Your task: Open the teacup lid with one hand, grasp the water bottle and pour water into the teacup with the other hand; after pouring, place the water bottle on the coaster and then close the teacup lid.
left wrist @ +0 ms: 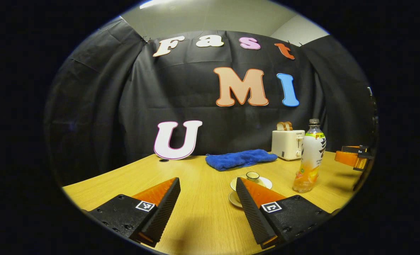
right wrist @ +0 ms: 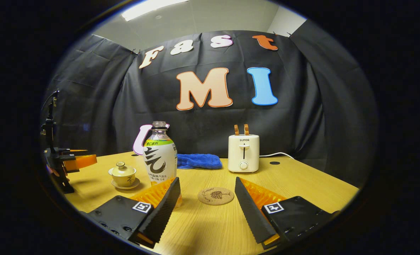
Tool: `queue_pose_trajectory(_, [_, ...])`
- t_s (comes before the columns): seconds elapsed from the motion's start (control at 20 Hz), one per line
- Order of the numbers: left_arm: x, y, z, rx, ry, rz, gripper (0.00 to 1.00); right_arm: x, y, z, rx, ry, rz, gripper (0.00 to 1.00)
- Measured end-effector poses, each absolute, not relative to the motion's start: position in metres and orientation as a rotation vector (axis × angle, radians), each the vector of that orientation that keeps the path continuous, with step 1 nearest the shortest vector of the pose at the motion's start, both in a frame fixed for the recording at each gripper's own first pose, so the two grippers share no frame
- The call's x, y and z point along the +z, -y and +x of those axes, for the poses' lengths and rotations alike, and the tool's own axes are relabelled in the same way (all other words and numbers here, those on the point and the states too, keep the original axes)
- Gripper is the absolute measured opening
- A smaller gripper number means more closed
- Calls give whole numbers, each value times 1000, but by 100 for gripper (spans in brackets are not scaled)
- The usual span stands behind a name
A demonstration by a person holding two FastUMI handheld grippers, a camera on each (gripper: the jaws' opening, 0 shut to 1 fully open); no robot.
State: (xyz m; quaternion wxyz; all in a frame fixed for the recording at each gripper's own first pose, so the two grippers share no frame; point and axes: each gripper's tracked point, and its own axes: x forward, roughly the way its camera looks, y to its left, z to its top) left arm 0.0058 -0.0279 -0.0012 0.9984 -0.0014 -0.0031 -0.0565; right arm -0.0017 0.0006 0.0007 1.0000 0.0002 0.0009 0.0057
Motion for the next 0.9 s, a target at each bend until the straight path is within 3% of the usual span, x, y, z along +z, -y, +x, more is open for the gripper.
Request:
queue_pose_trajectory(0.15, [-2, 38, 9, -162, 3, -4, 93, 1, -1, -3, 12, -2, 0, 98])
queue_pose_trajectory(0.2, [-1, 42, 10, -180, 5, -4, 92, 1, -1, -1, 13, -2, 0, 95])
queue_pose_trajectory(0.25, [-1, 48, 11, -203, 5, -5, 92, 1, -1, -1, 14, -2, 0, 100])
queue_pose_trajectory(0.3, [-1, 54, 13, -229, 7, -7, 92, 1, -1, -2, 15, -2, 0, 95])
queue_pose_trajectory(0.55, [-3, 83, 26, -350, 0, -8, 90, 1, -2, -2, 15, -2, 1, 98])
queue_pose_trajectory(0.9, [-10, 102, 45, -411, -42, 7, 82, 0, -2, -2, 16, -1, 0, 94])
